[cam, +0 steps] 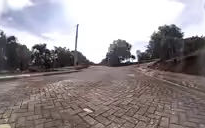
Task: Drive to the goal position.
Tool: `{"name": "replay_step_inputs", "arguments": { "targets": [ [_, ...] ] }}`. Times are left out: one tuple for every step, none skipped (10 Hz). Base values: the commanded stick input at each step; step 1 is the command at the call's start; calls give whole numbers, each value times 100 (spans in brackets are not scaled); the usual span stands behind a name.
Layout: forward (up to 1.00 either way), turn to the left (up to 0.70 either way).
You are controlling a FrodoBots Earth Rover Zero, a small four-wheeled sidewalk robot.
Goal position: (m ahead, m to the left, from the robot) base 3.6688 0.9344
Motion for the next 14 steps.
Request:
{"name": "replay_step_inputs", "arguments": {
  "targets": [
    [70,0],
    [70,0],
    [70,0],
    [70,0],
    [70,0],
    [70,0],
    [70,0],
    [70,0],
    [70,0],
    [70,0],
    [70,0],
    [70,0],
    [70,0],
    [70,0]
  ]
}}
